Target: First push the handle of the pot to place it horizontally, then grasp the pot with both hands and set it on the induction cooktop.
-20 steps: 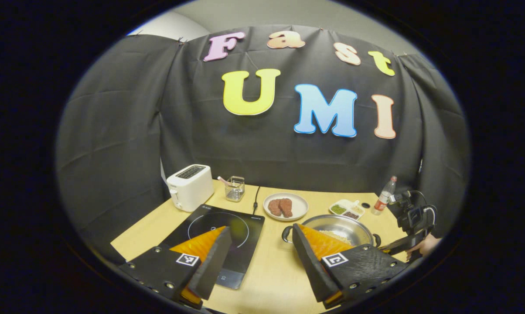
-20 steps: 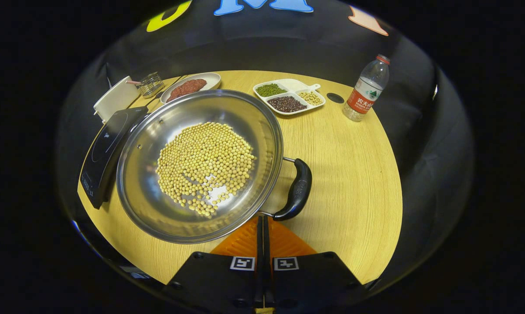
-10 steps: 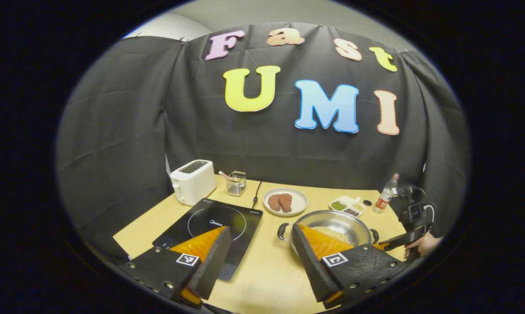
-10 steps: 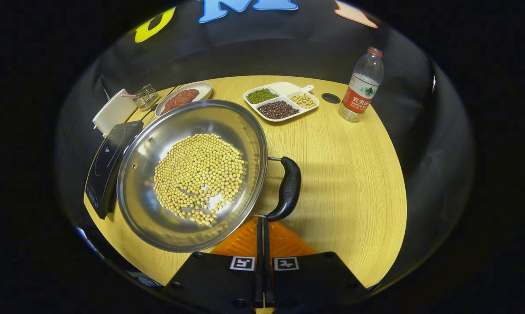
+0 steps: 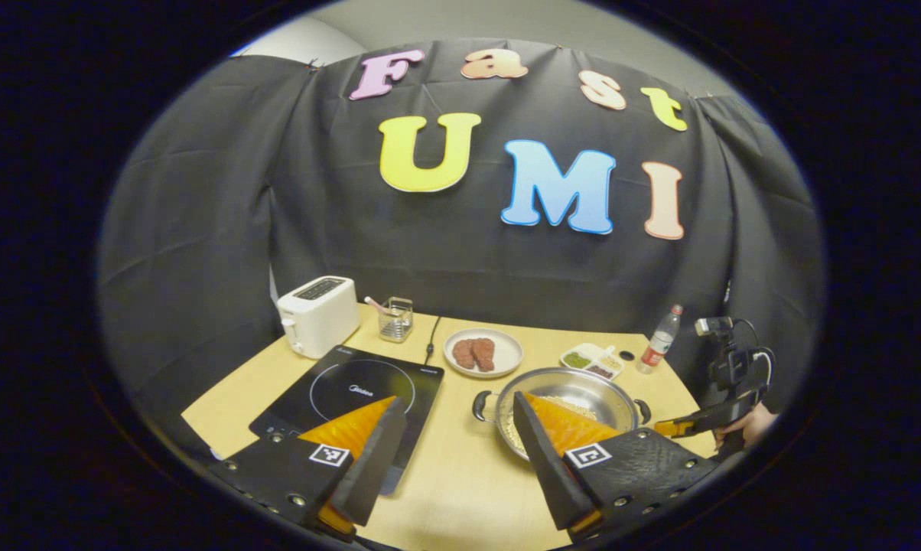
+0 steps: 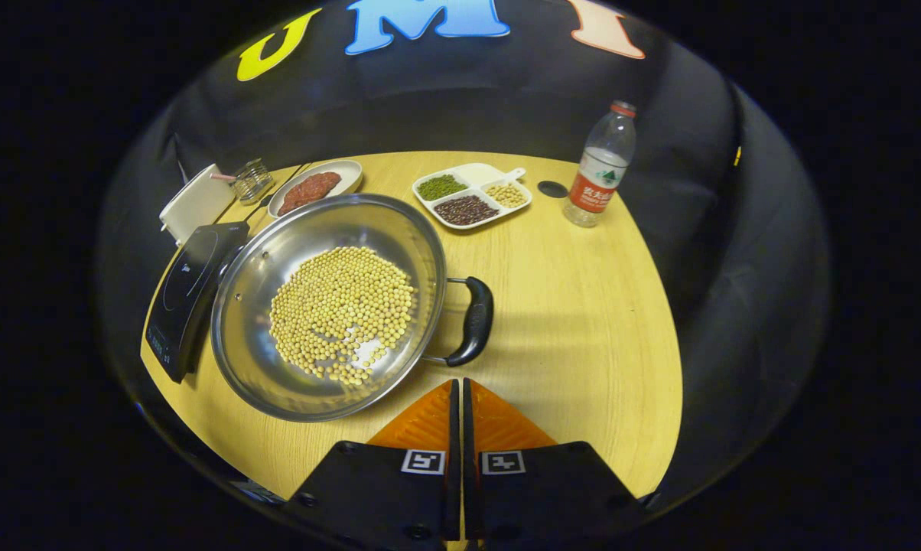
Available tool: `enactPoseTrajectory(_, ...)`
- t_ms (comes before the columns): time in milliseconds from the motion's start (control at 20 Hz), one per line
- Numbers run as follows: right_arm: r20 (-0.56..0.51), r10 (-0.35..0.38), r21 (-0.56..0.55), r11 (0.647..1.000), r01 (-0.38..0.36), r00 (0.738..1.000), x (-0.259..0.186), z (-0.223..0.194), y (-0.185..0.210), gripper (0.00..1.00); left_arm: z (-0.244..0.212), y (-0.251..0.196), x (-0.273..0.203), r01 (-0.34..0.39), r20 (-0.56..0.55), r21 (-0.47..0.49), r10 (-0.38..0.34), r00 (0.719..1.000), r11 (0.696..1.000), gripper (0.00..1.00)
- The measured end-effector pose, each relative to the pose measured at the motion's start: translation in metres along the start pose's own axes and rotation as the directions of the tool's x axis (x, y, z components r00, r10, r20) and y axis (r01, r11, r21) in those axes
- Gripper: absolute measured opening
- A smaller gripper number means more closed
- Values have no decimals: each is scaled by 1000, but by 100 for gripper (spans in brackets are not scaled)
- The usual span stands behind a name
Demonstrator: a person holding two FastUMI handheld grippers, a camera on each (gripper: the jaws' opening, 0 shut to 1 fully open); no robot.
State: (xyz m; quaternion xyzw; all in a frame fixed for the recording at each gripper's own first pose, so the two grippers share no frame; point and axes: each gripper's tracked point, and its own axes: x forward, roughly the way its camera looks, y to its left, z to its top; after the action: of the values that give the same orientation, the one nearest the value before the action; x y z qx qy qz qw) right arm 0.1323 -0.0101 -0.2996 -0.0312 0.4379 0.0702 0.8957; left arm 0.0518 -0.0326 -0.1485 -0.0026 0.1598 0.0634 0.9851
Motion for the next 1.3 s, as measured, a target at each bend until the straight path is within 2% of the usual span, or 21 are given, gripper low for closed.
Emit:
enactPoseTrajectory(50,11,9,33,999,-9,1000,-12,1,4,8,2,2,2,28,5,-2,-28,1000,1000,84)
enactPoseTrajectory(100,22,12,60,998,-13,1000,-20,1,5,19,0,3,5,62,-1,-9,-62,998,998,87)
enactPoseTrajectory(150,40,11,79,997,-14,999,-30,4,7,43,-2,2,9,94,-14,-21,-94,995,995,89)
enactPoseTrajectory(250,77,-6,103,995,-2,997,-48,11,9,93,-4,-1,20,148,-28,-40,-149,988,988,87)
enactPoseTrajectory(400,122,-2,139,990,-15,992,-69,25,18,99,-9,-2,42,190,-66,-44,-193,979,981,84)
enactPoseTrajectory(450,131,7,145,989,-26,991,-74,31,21,93,-10,-5,49,208,-79,-58,-212,974,976,84)
enactPoseTrajectory(500,138,13,148,988,-33,990,-78,36,21,98,-10,-7,58,226,-93,-83,-233,968,971,87)
enactPoseTrajectory(550,147,15,152,988,-37,989,-80,42,21,93,-15,-12,66,245,-120,-115,-258,959,963,87)
enactPoseTrajectory(600,154,18,158,987,-42,988,-81,48,21,98,-19,-17,74,263,-145,-142,-283,948,954,87)
enactPoseTrajectory(650,156,25,168,984,-51,988,-81,53,21,98,-21,-18,83,272,-162,-153,-296,941,950,87)
enactPoseTrajectory(800,146,50,207,975,-79,988,-74,61,24,98,-30,-21,110,274,-211,-154,-302,929,949,84)
enactPoseTrajectory(850,137,57,214,973,-86,989,-69,63,24,98,-34,-21,120,271,-230,-159,-303,925,949,87)
enactPoseTrajectory(1100,102,48,213,975,-69,994,-34,70,16,98,-63,-23,160,240,-326,-182,-289,900,953,87)
enactPoseTrajectory(1150,97,45,212,975,-65,994,-27,71,13,98,-67,-26,169,244,-337,-185,-294,894,952,84)
enactPoseTrajectory(1250,83,42,214,975,-59,996,-12,72,5,98,-82,-33,185,256,-377,-173,-305,875,951,87)
enactPoseTrajectory(1300,75,41,217,974,-57,996,-4,73,1,98,-91,-34,194,256,-404,-167,-303,863,952,84)
